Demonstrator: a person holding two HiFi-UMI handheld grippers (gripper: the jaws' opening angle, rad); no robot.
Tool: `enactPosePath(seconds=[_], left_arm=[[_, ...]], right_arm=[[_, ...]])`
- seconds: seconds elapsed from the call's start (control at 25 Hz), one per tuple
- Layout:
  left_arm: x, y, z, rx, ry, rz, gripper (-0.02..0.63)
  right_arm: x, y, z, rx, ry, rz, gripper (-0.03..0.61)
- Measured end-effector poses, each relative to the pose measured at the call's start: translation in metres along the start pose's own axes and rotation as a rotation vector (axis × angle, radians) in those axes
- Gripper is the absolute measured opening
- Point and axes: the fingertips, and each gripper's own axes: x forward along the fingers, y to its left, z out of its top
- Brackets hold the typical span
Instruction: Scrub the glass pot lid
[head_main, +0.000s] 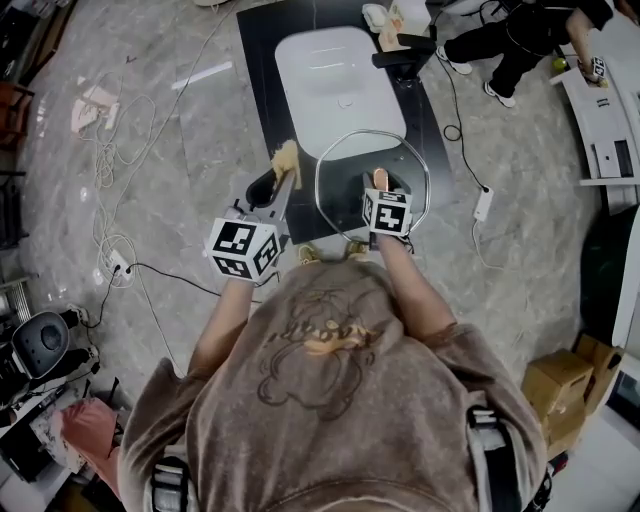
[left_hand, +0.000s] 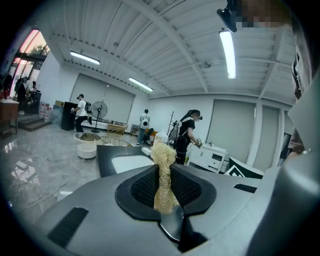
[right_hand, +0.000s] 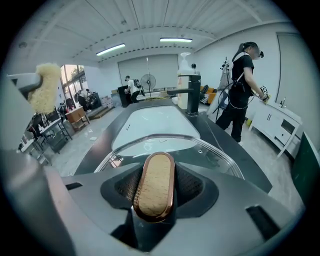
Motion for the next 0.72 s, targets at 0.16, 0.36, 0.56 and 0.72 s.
enactPosePath(seconds=[0.16,0.36,0.56,0.72], left_arm=[[0.001,0.0,0.002,-0.002,-0.004,0.005,0.074],[0.005,-0.004,0.006,-0.003,-0.014,-0.001,0.074],[0.012,-0.016,0.012,-0.002,-0.033,-0.013,0.074],[0.016,-0.028,0.015,0.001,-0.044,-0.02,0.074]], right_arm=[[-0.006,-0.001,-0.001,-0.004,0.018,0.016,0.173],[-0.024,0.001,0.013,-0.024,-0.03,0.054,0.172],[-0.053,0.001,0.039,-0.11,-0.099,0.096,0.173],[-0.079,-0.001,0.054,-0.14,-0.152,0.137,0.173]])
